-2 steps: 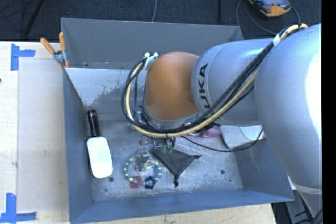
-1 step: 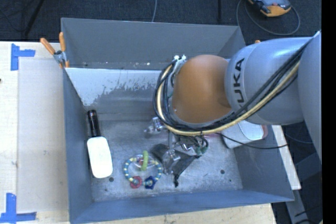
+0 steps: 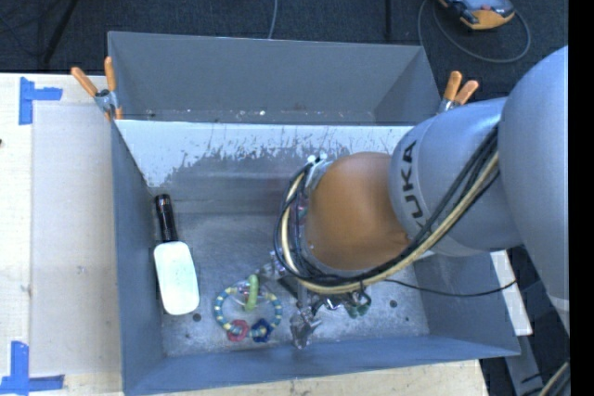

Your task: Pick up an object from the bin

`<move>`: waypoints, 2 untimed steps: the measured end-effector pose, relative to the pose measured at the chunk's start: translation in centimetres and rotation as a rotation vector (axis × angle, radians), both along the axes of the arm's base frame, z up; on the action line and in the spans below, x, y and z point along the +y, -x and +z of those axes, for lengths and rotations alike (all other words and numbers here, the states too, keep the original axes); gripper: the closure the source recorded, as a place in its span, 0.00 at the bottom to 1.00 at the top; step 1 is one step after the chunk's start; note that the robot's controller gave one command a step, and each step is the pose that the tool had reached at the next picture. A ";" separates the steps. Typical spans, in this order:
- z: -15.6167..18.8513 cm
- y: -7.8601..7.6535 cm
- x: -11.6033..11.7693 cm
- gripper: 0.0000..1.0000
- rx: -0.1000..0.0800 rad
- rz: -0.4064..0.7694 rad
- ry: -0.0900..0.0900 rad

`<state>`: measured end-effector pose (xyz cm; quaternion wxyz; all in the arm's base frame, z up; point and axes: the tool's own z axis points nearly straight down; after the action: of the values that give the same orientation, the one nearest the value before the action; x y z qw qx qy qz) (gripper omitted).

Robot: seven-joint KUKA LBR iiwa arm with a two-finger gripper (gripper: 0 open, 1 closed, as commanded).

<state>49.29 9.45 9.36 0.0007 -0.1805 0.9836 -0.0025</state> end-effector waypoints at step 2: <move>-2.3 -3.6 -0.3 0.00 0.004 0.098 -0.005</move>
Offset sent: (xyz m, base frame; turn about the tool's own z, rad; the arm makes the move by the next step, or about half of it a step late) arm 0.0000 0.0000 0.0000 0.0000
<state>52.87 9.11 7.07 -0.0005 -0.2284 0.9736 0.0005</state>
